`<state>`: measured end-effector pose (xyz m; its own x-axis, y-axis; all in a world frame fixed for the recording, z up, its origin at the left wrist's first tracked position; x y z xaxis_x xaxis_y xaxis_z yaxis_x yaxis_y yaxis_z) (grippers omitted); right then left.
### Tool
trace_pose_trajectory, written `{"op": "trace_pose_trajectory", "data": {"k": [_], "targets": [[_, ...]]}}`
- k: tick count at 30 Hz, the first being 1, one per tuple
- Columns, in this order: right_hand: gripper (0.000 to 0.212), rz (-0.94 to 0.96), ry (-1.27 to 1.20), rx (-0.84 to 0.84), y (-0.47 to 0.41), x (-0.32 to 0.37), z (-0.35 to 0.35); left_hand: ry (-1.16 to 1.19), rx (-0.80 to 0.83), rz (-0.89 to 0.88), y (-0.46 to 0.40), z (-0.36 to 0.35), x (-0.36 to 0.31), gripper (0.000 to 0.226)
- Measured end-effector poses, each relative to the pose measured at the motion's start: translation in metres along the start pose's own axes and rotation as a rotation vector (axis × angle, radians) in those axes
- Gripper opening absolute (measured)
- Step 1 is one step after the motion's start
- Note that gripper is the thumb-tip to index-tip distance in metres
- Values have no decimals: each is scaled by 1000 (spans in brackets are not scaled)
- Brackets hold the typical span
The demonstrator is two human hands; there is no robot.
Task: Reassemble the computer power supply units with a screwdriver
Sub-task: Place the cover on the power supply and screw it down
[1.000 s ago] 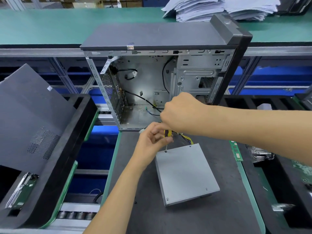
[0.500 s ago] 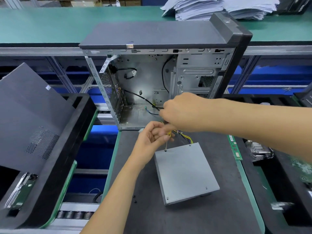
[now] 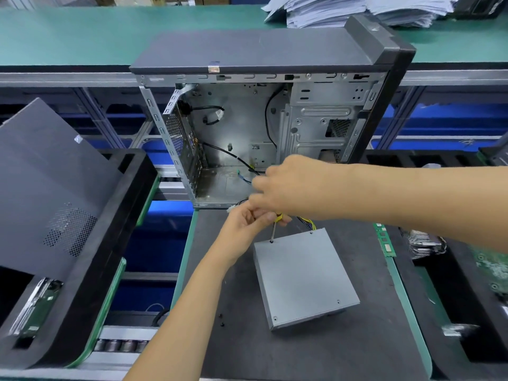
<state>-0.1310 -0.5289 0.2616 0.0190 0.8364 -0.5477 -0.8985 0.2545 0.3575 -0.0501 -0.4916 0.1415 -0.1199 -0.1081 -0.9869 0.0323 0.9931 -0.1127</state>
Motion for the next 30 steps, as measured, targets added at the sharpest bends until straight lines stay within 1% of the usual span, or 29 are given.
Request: {"op": "trace_pose_trajectory", "data": {"k": [2,4,5,7,9,10,11,13,14,17,20,24,28,30], "targets": [[31,108,37,29,0,5,1,-31,40,13,2,1,4,21],[25,143,72,-11,-4,5,2,-28,-12,48,8,7,12,21],[19,141,82,-9,-6,4,3,-47,-58,70,11,12,19,17],[6,85,71,22,-12,1,0,-176,-126,139,18,21,35,13],[17,-3,-11,91,-17,-2,-6,-313,-118,217,23,25,48,12],[20,-46,-66,130,-19,-4,-10,-334,-109,249,24,27,52,13],[28,-97,-127,161,-20,-7,-14,-331,-105,274,23,27,53,14],[53,-189,-218,226,-16,-16,-22,-276,-110,337,22,25,54,12],[59,-212,-255,242,-14,-19,-26,-235,-125,376,22,23,55,9],[57,-272,-321,222,-3,-32,-36,-124,-203,475,24,17,60,3],[56,-334,-391,181,7,-38,-42,-77,-260,505,25,12,62,6],[54,-384,-451,139,14,-35,-46,-89,-354,505,24,6,63,16],[52,-439,-508,64,17,-32,-43,-112,-405,466,23,1,61,27],[54,-465,-536,25,20,-30,-42,-209,-439,409,27,7,57,26]]}}
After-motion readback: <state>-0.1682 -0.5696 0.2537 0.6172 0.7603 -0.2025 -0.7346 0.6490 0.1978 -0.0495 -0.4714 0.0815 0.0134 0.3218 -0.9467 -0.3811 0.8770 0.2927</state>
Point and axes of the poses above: each hand's wrist, its own y-axis away from the middle knuckle, its own z-axis out of the back of the hand, x = y × z, the point moved 4 cm from there along -y, towards the middle knuckle, and after that the axes turned 1 degree about -y, right-handed, at the moved point
